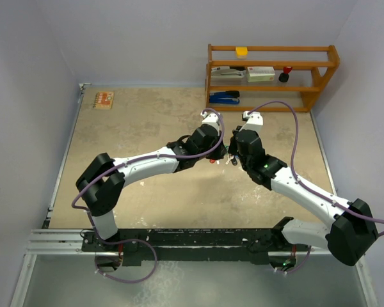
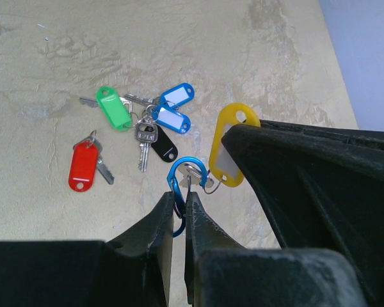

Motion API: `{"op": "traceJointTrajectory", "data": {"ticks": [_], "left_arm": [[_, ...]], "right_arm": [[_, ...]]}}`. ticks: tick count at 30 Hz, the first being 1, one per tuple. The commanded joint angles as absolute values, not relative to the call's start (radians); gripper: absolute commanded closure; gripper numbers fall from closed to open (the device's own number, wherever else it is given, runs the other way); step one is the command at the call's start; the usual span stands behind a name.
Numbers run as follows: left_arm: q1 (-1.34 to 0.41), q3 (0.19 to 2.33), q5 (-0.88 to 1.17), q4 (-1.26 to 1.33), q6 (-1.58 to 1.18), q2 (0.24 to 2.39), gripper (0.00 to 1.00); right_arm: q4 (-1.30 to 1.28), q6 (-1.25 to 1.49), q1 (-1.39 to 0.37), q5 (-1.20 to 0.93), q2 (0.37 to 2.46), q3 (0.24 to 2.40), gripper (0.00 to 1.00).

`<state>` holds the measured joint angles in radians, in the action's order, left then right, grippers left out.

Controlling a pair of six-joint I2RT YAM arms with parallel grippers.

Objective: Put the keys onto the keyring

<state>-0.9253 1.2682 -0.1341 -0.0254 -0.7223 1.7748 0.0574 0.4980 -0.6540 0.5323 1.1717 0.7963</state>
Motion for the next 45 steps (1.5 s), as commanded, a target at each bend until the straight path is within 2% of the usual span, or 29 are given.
{"op": "traceJointTrajectory", "data": {"ticks": [1, 45], "left_arm": [[-0.931, 1.305, -0.129, 0.001, -0.728, 1.742, 1.00], [-0.937, 1.274, -0.097, -0.004, -0.730, 1.700, 1.00]], "right_arm": [[0.082, 0.500, -0.652, 0.555, 1.175, 0.798, 1.00], [0.073, 0.499, -0.623, 0.563, 1.156, 0.791, 1.00]]}}
